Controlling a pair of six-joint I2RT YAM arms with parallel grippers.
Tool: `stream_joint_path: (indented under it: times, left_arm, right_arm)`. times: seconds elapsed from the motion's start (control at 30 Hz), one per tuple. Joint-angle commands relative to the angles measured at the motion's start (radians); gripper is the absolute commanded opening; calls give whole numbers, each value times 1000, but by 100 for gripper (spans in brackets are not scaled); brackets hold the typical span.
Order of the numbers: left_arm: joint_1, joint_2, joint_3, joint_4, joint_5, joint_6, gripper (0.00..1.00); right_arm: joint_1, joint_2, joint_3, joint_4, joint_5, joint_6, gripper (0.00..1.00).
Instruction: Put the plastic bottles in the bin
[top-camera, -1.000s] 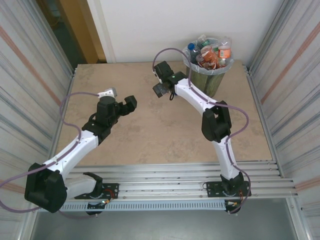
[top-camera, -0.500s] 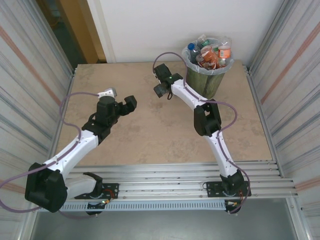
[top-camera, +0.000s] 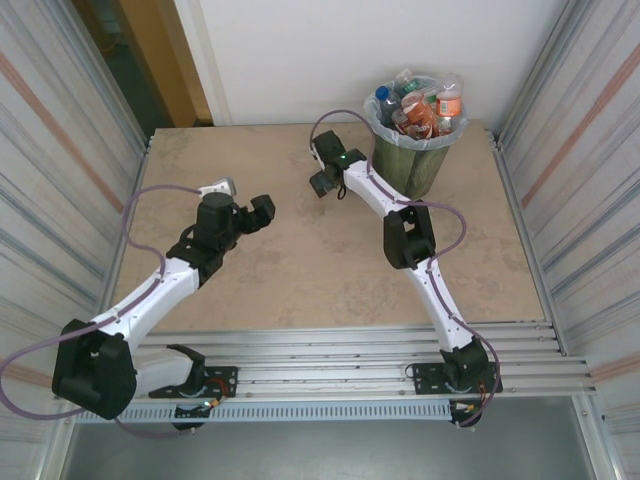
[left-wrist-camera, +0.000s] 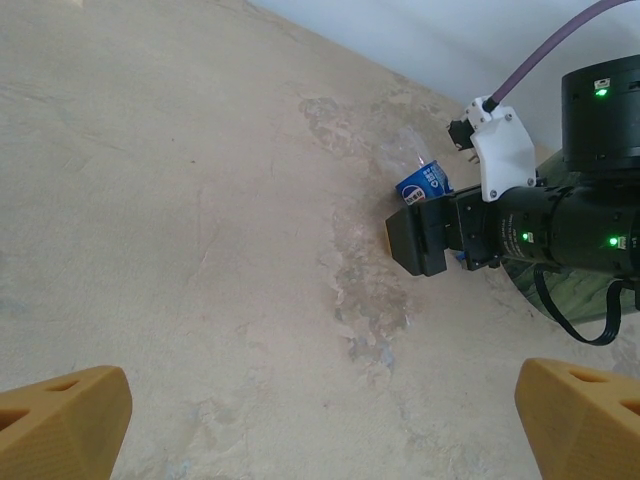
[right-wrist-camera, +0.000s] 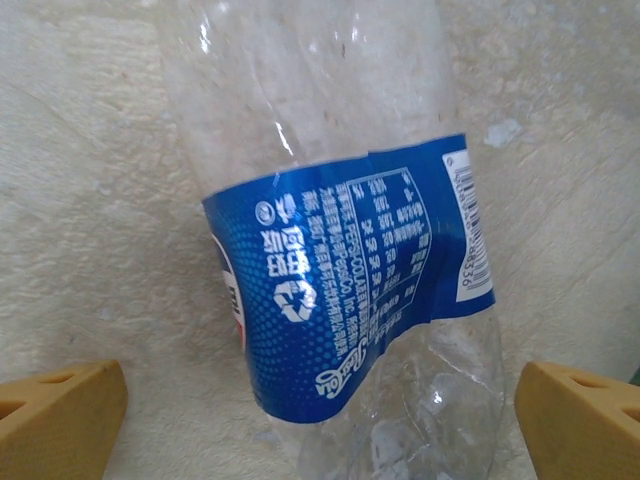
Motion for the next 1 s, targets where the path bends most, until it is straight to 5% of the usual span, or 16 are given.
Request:
stream_joint_path:
  times: [0.0, 0.17, 0.63, 0.97]
  left_arm:
    - [10, 10, 15, -9, 3, -7, 99]
    - [9, 20, 18, -9, 13, -12, 99]
    - [10, 5, 7, -7, 9, -25, 99]
    - [15, -11, 4, -9, 4, -25, 99]
  right_arm:
    - [-12, 36, 36, -68, -57, 32, 98]
    - [-27, 42, 37, -101, -120, 54, 96]
    - [15, -6, -43, -148, -134, 49, 41]
    - [69, -180, -193, -96, -178, 100, 26]
